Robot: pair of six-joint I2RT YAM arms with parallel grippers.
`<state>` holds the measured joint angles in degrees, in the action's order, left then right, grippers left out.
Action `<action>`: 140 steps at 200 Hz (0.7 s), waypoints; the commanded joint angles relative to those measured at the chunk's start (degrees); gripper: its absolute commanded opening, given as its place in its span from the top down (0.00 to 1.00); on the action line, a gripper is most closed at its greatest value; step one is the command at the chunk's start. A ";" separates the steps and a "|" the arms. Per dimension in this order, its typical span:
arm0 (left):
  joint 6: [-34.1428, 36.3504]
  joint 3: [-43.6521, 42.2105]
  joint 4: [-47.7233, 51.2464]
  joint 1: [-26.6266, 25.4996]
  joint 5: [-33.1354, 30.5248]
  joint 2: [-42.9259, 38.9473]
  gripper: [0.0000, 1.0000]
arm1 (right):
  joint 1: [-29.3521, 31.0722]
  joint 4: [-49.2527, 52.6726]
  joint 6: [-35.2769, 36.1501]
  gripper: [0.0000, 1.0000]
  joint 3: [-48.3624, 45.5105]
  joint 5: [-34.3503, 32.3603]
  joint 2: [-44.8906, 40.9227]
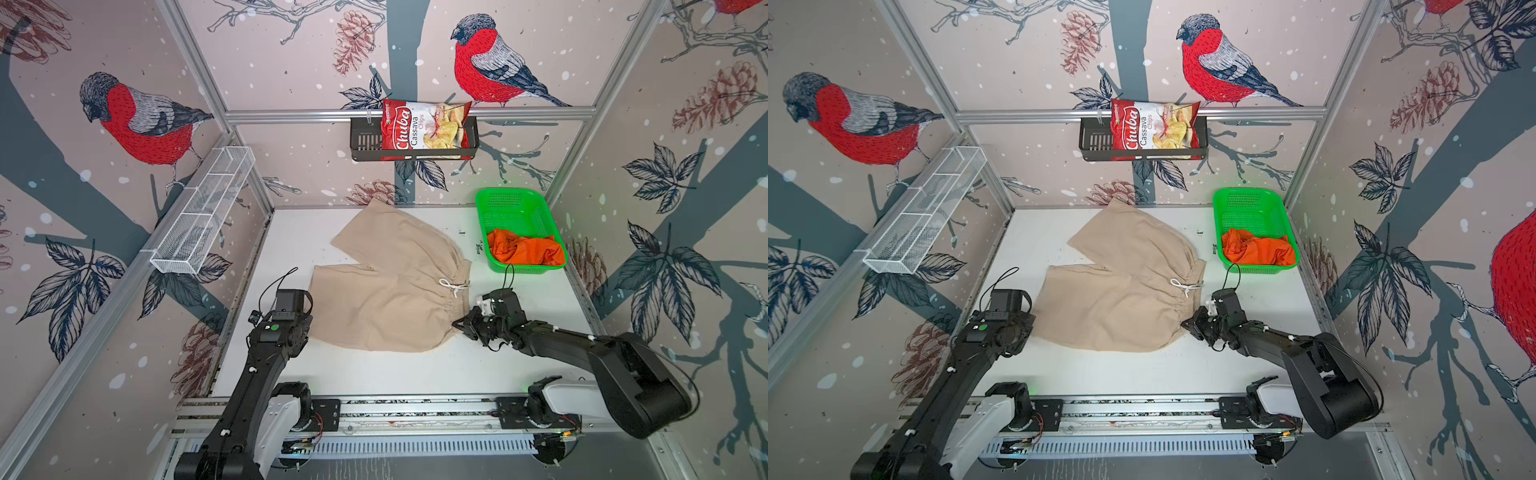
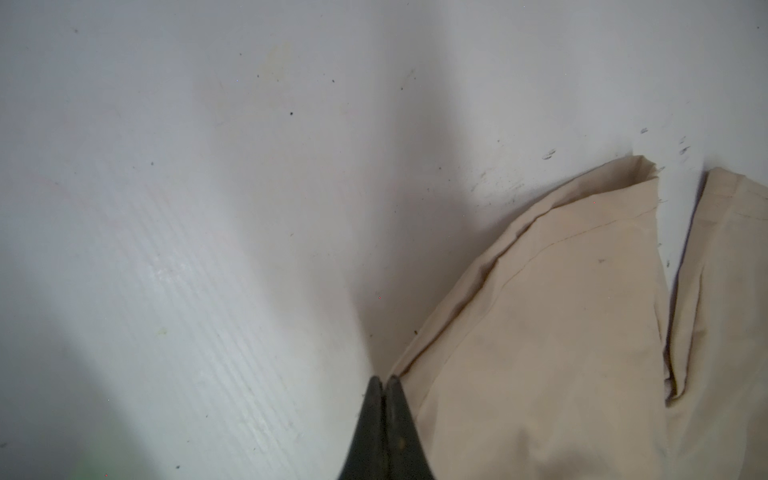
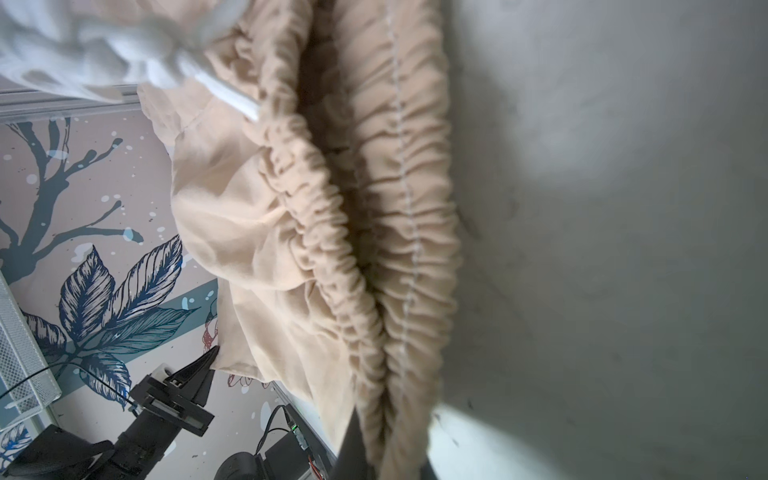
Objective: Fold and stack the shorts
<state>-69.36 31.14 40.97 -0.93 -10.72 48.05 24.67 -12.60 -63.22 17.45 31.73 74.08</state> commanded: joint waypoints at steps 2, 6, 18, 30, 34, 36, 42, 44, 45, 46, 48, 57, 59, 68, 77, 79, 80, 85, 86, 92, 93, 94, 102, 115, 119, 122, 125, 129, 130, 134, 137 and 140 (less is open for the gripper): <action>2.24 0.94 1.31 0.13 -0.74 -1.18 1.00 | 0.73 2.16 -1.84 1.00 -0.96 -1.46 -2.00; 2.36 1.00 1.16 0.05 -0.64 -1.43 1.00 | 0.81 2.37 -2.06 1.00 -1.13 -1.56 -2.06; 2.93 1.02 0.98 0.09 -0.35 -2.44 1.00 | 0.90 3.36 -2.75 1.00 -1.78 -2.18 -4.87; 3.46 1.03 0.70 0.13 -0.51 -3.38 1.00 | 0.89 4.46 -3.42 1.00 -2.22 -2.87 -6.58; 3.64 1.03 0.70 0.10 -0.52 -3.77 1.00 | 0.86 4.78 -3.52 1.00 -2.37 -2.96 -7.14; 3.76 1.10 0.69 0.13 -0.57 -3.94 1.00 | 0.84 4.87 -3.59 1.00 -2.40 -2.97 -7.39; 4.06 1.26 0.77 0.14 -0.68 -4.30 1.00 | 0.84 5.33 -4.11 1.00 -2.58 -2.90 -8.29; 4.21 1.35 0.86 0.12 -0.79 -4.46 1.00 | 0.89 5.49 -4.21 1.00 -2.53 -2.90 -8.61; 4.27 1.41 0.86 0.13 -0.83 -4.46 1.00 | 0.86 5.62 -4.25 1.00 -2.52 -2.90 -8.74; 4.34 1.44 0.91 0.09 -0.86 -4.55 1.00 | 0.84 5.72 -4.31 1.00 -2.52 -2.90 -8.85; 4.46 1.62 1.05 0.10 -0.87 -4.66 1.00 | 0.87 5.98 -4.40 1.00 -2.51 -2.88 -9.11; 5.15 2.22 1.63 0.13 -1.67 -4.80 1.00 | 0.87 7.21 -4.59 1.00 -2.35 -3.07 -10.26; 5.23 2.36 1.72 0.14 -1.78 -4.87 1.00 | 0.83 7.47 -4.62 1.00 -2.34 -3.12 -10.56; 5.86 3.08 2.39 0.08 -2.34 -4.98 1.00 | 0.90 8.66 -4.54 1.00 -2.17 -3.16 -11.57; 6.29 3.53 2.99 0.10 -2.72 -5.07 1.00 | 0.91 9.90 -4.33 1.00 -2.07 -3.25 -12.47; 6.42 3.59 3.15 0.13 -2.75 -5.14 1.00 | 0.89 10.12 -4.29 1.00 -2.07 -3.25 -12.63; 6.43 3.59 3.20 0.13 -2.74 -5.19 1.00 | 0.86 10.18 -4.29 1.00 -2.07 -3.25 -12.73; 6.60 3.79 3.39 0.13 -2.82 -5.37 1.00 | 0.86 10.76 -4.24 1.00 -2.15 -3.25 -13.10; 6.60 3.82 3.40 0.14 -2.77 -5.35 1.00 | 0.93 10.84 -4.21 1.00 -2.16 -3.29 -13.18; 6.74 3.89 3.61 0.05 -2.65 -5.64 1.00 | 1.05 11.42 -4.26 1.00 -2.31 -3.16 -13.62; 6.76 3.91 3.60 0.05 -2.60 -5.66 1.00 | 1.11 11.53 -4.27 1.00 -2.32 -3.16 -13.66; 6.82 3.92 3.64 0.05 -2.62 -5.72 1.00 | 1.14 11.63 -4.27 1.00 -2.37 -3.16 -13.77; 6.81 3.86 3.91 0.10 -2.34 -6.25 1.00 | 1.75 12.17 -4.88 1.00 -2.68 -3.25 -14.43; 7.00 4.04 4.65 0.12 -2.21 -7.05 1.00 | 3.58 11.85 -6.80 1.00 -3.52 -3.68 -16.11; 6.96 4.14 5.05 0.09 -2.20 -7.36 1.00 | 4.08 11.96 -7.34 1.00 -3.79 -3.74 -16.68; 6.96 4.19 5.31 0.11 -2.20 -7.48 1.00 | 4.30 12.09 -7.66 1.00 -3.89 -3.81 -16.93; 6.96 4.24 5.61 0.10 -2.20 -7.68 1.00 | 4.62 12.47 -8.12 1.00 -4.04 -3.96 -17.59; 6.96 4.21 6.00 0.07 -2.27 -8.06 1.00 | 5.03 12.94 -8.49 1.00 -4.13 -4.22 -18.33; 6.96 4.24 6.02 0.10 -2.23 -8.15 1.00 | 5.08 13.12 -8.54 1.00 -4.16 -4.26 -18.48; 6.91 4.32 6.33 0.06 -2.13 -8.34 1.00 | 5.36 13.81 -8.86 1.00 -4.25 -4.64 -19.24; 6.84 4.41 6.50 0.08 -2.19 -8.62 1.00 | 5.52 14.31 -9.07 1.00 -4.31 -4.94 -19.94; 6.72 4.45 6.69 0.13 -2.11 -8.80 1.00 | 5.56 14.84 -9.27 1.00 -4.40 -5.22 -20.56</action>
<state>-63.16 34.87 44.64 -0.91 -11.99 40.47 28.97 -1.08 -69.36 13.63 28.77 56.75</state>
